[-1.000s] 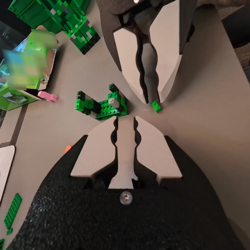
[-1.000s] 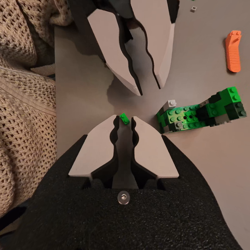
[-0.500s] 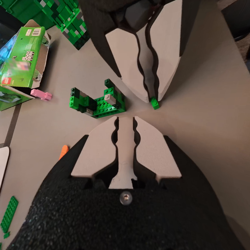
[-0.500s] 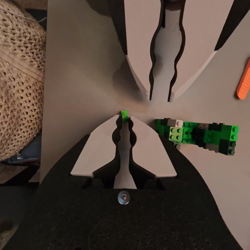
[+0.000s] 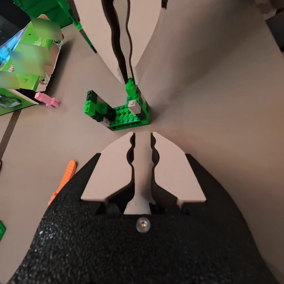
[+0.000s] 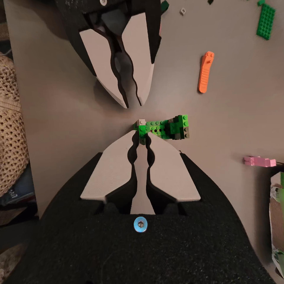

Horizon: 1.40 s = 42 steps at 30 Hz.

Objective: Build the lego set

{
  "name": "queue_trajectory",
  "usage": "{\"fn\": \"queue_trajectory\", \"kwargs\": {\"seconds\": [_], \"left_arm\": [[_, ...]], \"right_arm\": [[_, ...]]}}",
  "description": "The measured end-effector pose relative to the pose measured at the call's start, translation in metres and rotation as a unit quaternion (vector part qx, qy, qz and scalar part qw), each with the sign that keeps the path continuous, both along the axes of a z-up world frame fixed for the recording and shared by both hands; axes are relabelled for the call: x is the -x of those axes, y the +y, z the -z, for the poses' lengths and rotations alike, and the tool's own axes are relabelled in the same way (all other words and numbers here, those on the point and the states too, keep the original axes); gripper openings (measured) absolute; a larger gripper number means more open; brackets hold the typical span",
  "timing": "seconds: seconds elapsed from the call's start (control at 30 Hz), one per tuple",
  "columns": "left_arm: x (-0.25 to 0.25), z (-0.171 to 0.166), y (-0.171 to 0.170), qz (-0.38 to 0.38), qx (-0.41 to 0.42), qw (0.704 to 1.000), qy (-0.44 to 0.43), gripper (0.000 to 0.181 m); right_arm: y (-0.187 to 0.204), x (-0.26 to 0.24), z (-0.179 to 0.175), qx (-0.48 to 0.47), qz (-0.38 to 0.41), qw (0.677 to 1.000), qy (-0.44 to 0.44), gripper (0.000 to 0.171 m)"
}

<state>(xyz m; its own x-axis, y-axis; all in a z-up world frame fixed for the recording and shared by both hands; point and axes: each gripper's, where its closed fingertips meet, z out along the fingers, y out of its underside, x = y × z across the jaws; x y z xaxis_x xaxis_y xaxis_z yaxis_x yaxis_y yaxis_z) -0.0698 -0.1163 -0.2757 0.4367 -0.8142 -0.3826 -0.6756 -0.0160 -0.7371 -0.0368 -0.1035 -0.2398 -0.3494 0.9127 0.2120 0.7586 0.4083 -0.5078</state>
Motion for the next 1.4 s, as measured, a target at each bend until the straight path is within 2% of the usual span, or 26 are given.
{"fn": "queue_trajectory", "kwargs": {"seconds": [0.03,0.43,0.67,0.9,1.4], "left_arm": [[-0.001,0.0,0.0,0.0,-0.002,1.0,0.002,0.018],[0.0,-0.01,0.01,-0.022,-0.042,0.999,-0.014,0.019],[-0.011,-0.01,0.015,-0.019,-0.032,0.998,-0.04,0.028],[-0.021,-0.007,0.02,-0.013,-0.034,0.998,-0.048,0.014],[-0.024,-0.006,0.026,-0.018,-0.039,0.998,-0.047,0.018]], "right_arm": [[0.0,0.0,0.001,-0.002,-0.003,1.0,-0.007,0.008],[0.003,0.003,0.012,-0.007,-0.015,0.998,-0.054,0.008],[0.003,0.004,0.012,-0.002,-0.014,0.998,-0.059,0.008],[0.003,0.005,0.013,-0.008,0.013,0.998,-0.057,0.007],[0.005,0.004,0.014,0.002,0.048,0.998,-0.04,0.008]]}}
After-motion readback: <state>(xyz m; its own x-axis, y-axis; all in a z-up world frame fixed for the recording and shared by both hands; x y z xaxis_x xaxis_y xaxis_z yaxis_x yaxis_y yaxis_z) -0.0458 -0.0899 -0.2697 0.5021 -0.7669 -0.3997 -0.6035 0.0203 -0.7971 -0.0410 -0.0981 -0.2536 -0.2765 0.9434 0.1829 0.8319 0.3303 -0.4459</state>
